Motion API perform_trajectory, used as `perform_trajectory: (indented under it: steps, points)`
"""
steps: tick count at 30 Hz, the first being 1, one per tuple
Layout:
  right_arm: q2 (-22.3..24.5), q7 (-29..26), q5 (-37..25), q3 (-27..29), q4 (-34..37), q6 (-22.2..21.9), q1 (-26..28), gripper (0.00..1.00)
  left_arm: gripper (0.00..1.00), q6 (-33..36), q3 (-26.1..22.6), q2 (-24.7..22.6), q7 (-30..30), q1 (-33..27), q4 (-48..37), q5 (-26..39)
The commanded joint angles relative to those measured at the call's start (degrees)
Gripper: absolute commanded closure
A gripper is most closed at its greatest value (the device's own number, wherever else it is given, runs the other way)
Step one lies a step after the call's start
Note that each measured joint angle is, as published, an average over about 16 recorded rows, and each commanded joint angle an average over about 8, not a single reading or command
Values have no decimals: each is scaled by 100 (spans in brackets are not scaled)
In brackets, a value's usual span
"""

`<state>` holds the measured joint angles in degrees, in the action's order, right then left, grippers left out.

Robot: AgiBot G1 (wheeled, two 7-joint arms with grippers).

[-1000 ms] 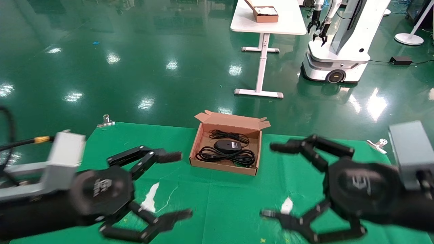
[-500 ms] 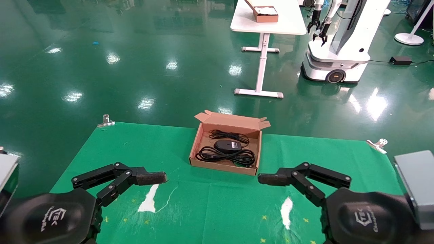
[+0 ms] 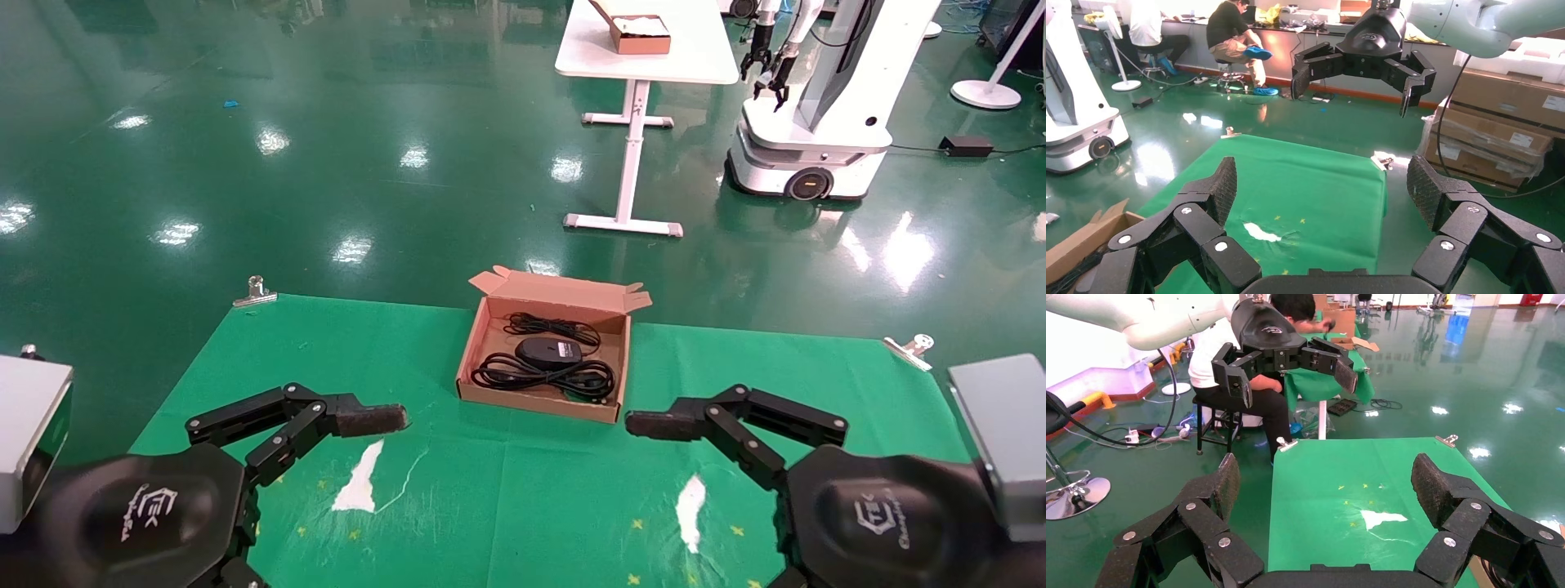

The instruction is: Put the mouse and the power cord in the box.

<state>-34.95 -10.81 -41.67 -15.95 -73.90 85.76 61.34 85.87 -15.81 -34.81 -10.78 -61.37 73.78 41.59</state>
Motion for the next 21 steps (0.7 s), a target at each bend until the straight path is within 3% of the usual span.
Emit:
perform_trajectory:
  steps: [1,21]
  points:
    - [-1,1,-4,-1,7,0,4,0,0,-8,-7,-8,3,-7,-9,9]
    - [-6,8,-13,-8,28,-7,16,0,0,-31,-32,-33,13,-29,-35,40]
